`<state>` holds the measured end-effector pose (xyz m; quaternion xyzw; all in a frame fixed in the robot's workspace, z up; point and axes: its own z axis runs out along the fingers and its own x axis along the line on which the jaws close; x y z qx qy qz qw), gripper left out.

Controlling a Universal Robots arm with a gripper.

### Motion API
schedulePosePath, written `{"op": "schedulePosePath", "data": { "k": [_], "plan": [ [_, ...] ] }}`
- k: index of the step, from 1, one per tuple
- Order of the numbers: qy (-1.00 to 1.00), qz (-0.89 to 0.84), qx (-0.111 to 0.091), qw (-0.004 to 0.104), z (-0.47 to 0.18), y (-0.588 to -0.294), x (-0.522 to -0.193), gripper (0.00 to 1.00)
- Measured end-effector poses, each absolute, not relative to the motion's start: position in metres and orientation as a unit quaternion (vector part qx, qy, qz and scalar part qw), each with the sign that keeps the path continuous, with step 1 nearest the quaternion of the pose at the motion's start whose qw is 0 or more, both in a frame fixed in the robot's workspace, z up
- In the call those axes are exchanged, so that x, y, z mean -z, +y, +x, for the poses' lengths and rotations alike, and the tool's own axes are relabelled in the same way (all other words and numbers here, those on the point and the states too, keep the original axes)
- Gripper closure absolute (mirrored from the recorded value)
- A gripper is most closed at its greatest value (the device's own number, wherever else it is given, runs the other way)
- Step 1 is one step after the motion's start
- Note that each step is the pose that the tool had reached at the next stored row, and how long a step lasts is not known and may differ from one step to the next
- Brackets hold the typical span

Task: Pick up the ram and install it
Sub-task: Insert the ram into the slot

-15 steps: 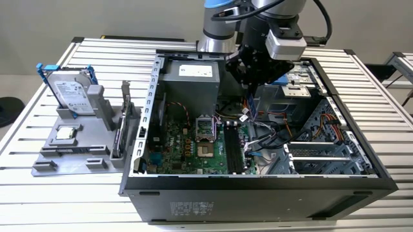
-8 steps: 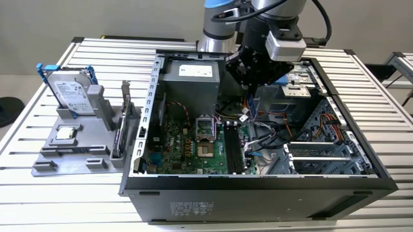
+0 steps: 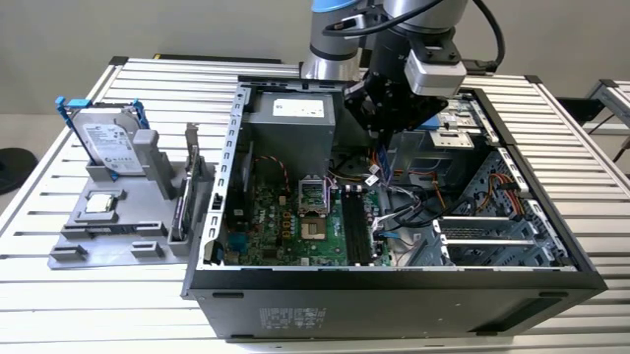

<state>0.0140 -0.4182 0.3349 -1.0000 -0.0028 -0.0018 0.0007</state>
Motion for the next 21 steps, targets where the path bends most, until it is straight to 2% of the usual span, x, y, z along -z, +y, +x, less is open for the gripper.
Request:
{"op": "schedulePosePath", "data": {
  "k": [21],
  "plan": [
    [-0.002,-1.0,0.002,0.001,0.016,-0.4182,-0.3291,1.0]
  ]
}}
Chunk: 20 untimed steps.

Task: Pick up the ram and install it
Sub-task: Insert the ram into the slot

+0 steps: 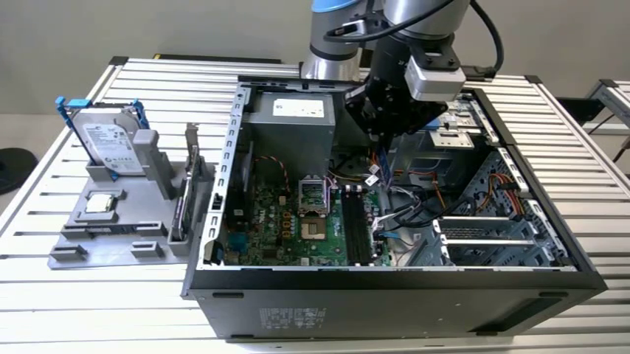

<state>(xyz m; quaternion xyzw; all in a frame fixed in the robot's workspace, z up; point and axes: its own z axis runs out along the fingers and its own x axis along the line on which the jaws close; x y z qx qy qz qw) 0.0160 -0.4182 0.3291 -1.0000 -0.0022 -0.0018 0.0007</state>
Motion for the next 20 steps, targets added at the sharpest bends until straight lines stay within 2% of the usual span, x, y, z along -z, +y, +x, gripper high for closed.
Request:
{"op": "schedulePosePath", "data": {
  "k": [20],
  "plan": [
    [-0.001,-1.0,0.002,0.001,0.0183,-0.4182,-0.3242,1.0]
  ]
}}
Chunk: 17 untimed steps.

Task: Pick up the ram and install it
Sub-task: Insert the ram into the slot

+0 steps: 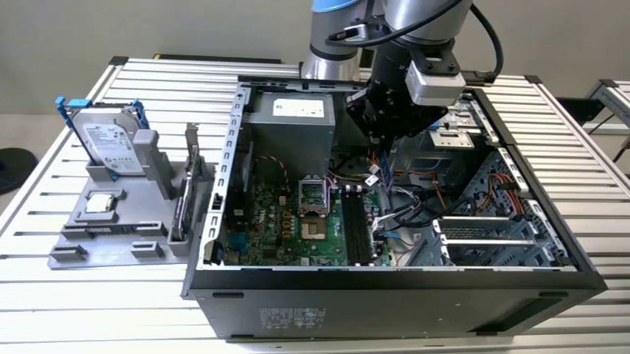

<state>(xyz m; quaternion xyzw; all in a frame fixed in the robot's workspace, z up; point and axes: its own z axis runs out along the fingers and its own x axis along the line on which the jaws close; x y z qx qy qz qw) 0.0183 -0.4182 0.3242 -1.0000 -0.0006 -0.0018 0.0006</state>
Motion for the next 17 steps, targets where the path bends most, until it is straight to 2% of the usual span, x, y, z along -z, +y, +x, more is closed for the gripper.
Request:
{"op": "schedulePosePath", "data": {
  "k": [17],
  "plan": [
    [0.001,-1.0,0.002,0.001,0.0199,-0.4182,-0.3198,1.0]
  ]
}}
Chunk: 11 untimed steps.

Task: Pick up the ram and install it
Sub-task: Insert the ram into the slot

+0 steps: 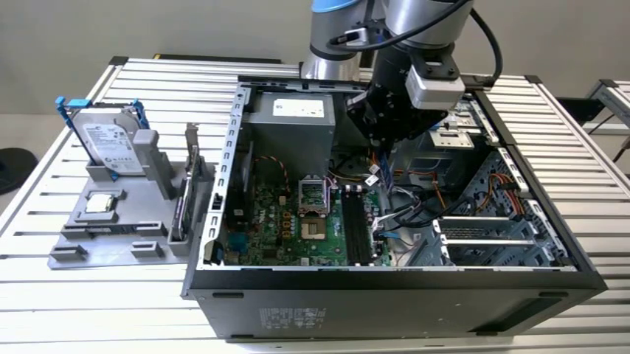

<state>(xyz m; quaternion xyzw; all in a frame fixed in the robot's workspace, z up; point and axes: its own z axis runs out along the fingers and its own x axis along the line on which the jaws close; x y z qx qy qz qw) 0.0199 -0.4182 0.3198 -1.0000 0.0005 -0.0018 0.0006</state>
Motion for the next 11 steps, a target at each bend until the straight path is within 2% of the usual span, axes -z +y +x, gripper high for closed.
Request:
{"op": "schedulePosePath", "data": {
  "k": [11],
  "plan": [
    [0.001,-1.0,0.002,0.001,0.0201,-0.4182,-0.317,1.0]
  ]
}}
